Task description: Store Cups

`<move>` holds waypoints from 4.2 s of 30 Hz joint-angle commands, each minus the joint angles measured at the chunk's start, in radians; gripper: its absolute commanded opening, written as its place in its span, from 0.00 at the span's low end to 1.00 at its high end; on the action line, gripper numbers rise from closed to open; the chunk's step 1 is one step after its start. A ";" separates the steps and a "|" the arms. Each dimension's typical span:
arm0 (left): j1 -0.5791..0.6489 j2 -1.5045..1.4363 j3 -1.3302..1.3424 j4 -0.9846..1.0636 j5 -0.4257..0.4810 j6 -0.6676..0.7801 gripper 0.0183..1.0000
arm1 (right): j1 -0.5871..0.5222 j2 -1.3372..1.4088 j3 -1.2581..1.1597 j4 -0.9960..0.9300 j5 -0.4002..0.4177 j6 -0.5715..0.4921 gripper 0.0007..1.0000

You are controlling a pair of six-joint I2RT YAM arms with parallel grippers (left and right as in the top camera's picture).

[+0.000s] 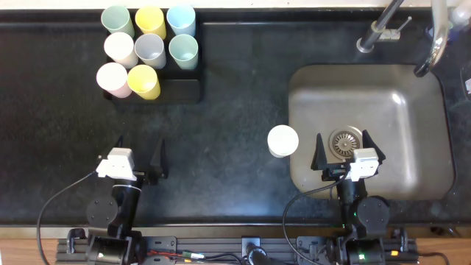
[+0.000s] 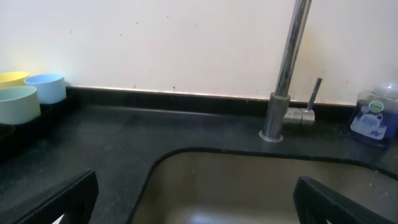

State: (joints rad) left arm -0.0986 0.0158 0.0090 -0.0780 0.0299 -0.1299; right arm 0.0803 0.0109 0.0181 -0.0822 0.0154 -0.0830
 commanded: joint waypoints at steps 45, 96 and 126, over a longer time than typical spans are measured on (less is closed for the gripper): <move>0.069 -0.013 -0.001 -0.003 0.035 0.035 1.00 | 0.005 -0.007 -0.013 0.005 0.001 -0.003 1.00; 0.069 -0.013 -0.001 -0.003 0.035 0.035 1.00 | 0.033 1.499 1.237 -1.231 -0.337 0.016 0.94; 0.069 -0.013 -0.001 -0.003 0.035 0.035 1.00 | 0.186 1.669 1.255 -1.126 -0.155 0.073 0.42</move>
State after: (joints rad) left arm -0.0319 0.0128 0.0090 -0.0757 0.0517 -0.1200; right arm 0.2508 1.6787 1.2404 -1.2053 -0.1928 -0.0341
